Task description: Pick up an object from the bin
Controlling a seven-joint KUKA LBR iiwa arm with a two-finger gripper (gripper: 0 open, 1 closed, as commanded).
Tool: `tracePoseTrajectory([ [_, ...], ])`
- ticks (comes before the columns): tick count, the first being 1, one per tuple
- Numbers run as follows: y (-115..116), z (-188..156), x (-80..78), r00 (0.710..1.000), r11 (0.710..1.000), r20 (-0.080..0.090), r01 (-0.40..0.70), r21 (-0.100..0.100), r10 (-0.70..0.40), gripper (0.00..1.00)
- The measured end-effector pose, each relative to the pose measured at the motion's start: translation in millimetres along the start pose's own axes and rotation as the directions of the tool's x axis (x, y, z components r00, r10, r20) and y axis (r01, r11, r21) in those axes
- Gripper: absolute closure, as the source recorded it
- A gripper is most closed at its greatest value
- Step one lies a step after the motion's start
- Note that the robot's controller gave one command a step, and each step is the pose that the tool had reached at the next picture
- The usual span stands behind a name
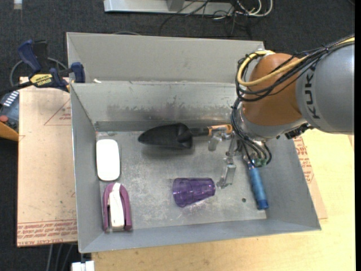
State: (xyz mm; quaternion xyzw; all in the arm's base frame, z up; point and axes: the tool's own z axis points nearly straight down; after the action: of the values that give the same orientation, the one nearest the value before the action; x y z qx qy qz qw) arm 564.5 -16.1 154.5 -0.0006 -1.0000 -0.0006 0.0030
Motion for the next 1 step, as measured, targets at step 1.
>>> tracePoseTrajectory([
  [1,0.0,-4.8,-1.4,1.000,1.000,0.007,0.001,0.000,-0.001,0.00],
])
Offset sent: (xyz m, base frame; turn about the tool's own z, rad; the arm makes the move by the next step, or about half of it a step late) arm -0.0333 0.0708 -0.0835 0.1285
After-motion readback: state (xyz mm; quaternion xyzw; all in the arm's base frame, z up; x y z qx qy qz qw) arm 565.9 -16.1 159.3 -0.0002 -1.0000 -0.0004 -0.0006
